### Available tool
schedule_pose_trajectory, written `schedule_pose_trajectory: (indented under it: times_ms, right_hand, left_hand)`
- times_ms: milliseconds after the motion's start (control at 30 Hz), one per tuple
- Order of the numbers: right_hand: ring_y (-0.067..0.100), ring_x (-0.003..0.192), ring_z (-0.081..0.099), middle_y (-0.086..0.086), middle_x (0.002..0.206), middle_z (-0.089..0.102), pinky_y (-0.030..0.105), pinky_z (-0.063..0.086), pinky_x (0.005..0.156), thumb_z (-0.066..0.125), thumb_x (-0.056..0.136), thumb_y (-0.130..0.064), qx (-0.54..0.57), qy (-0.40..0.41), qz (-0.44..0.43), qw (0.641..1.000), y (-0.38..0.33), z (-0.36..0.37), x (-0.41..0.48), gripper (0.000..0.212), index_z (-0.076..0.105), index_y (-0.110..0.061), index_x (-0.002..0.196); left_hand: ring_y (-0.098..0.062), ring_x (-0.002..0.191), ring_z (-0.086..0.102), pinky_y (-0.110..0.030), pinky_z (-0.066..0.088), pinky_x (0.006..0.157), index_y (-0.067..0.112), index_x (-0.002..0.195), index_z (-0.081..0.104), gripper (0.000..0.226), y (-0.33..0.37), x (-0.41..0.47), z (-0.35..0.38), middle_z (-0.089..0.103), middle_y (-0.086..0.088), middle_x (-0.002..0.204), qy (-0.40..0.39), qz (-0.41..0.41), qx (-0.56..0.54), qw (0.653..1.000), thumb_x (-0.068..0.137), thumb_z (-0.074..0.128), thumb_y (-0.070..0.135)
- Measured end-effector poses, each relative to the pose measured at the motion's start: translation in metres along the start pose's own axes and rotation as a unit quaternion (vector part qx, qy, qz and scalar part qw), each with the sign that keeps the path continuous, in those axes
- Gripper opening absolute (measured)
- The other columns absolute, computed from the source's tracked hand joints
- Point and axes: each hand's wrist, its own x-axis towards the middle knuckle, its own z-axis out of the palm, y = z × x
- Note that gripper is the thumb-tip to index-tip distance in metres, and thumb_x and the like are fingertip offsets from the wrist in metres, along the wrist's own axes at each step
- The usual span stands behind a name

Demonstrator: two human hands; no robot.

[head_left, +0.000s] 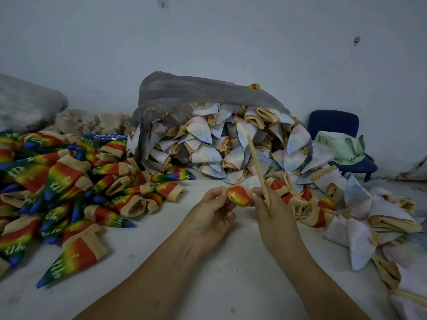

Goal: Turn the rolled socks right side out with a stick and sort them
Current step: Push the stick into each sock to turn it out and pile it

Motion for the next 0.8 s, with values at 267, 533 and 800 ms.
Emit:
schedule_pose_trajectory:
  times_ms: [267, 533, 800]
  right_hand:
    - [0.006, 0.046, 0.035, -0.012, 0.055, 0.052, 0.021, 0.032, 0.043, 0.044, 0.100, -0.026, 0.216, -0.031, 0.238, 0.947, -0.004, -0.003, 0.005, 0.023, 0.060, -0.012, 0.091]
    - [0.004, 0.041, 0.031, -0.012, 0.045, 0.041, 0.022, 0.028, 0.041, 0.045, 0.098, -0.029, 0.209, -0.107, 0.246, 0.940, -0.009, -0.006, 0.002, 0.026, 0.062, -0.013, 0.088]
    - [0.003, 0.063, 0.053, -0.005, 0.069, 0.056, 0.024, 0.038, 0.058, 0.028, 0.075, -0.077, -0.041, -0.145, 0.141, 0.978, -0.015, -0.016, -0.004, 0.056, 0.057, -0.030, 0.084]
  left_hand:
    - [-0.018, 0.092, 0.066, -0.027, 0.050, 0.076, 0.008, 0.113, 0.063, 0.024, -0.003, 0.001, 0.003, 0.073, -0.010, 0.103, 0.025, 0.023, 0.013, 0.999, 0.090, 0.060, 0.015]
    - [0.017, 0.106, 0.053, -0.001, 0.045, 0.075, 0.070, 0.112, 0.049, 0.045, -0.011, -0.004, 0.003, 0.052, 0.041, 0.118, -0.034, 0.260, 0.407, 0.875, 0.076, 0.073, 0.060]
    - [-0.021, 0.074, 0.073, -0.038, 0.061, 0.070, 0.005, 0.084, 0.070, 0.013, 0.012, 0.006, -0.010, 0.071, -0.014, 0.083, 0.071, 0.083, -0.124, 0.986, 0.089, 0.067, 0.015]
